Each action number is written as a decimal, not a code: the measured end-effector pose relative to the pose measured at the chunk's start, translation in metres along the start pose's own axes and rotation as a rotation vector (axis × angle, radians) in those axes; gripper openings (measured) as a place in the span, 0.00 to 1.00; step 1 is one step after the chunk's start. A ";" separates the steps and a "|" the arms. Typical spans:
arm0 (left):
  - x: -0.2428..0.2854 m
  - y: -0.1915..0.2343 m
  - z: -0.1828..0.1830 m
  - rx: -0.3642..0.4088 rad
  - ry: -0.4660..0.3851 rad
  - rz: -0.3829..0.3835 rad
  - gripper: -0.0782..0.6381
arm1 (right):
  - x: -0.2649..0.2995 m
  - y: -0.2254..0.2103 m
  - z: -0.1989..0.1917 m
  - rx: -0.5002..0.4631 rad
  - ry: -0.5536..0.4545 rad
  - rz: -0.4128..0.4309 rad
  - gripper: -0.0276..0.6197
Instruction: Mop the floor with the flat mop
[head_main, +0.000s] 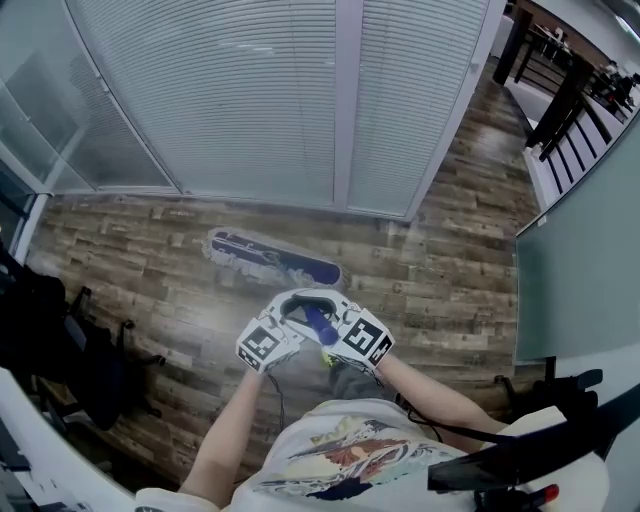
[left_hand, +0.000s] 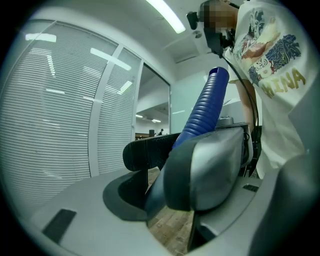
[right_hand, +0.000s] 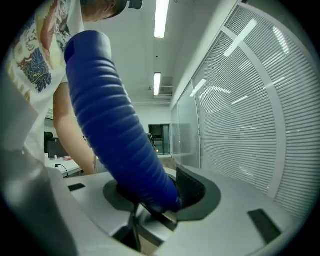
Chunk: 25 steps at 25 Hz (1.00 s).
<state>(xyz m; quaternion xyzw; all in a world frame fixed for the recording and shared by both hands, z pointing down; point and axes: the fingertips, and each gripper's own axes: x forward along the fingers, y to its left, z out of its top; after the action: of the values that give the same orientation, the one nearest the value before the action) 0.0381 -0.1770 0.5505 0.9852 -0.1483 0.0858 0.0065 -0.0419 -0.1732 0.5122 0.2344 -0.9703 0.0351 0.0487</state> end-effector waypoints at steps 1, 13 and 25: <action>0.008 0.020 0.001 0.001 0.002 0.003 0.39 | 0.008 -0.020 0.001 0.001 0.003 0.002 0.32; 0.057 0.148 -0.011 -0.053 0.043 0.060 0.41 | 0.060 -0.144 -0.004 0.056 0.026 0.025 0.33; -0.031 0.071 -0.007 -0.108 -0.019 0.107 0.41 | 0.066 -0.024 0.005 0.006 0.078 0.058 0.33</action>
<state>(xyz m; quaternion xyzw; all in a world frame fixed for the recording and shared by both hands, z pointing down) -0.0125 -0.2359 0.5509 0.9749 -0.2052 0.0684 0.0534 -0.0898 -0.2244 0.5159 0.2050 -0.9739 0.0483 0.0848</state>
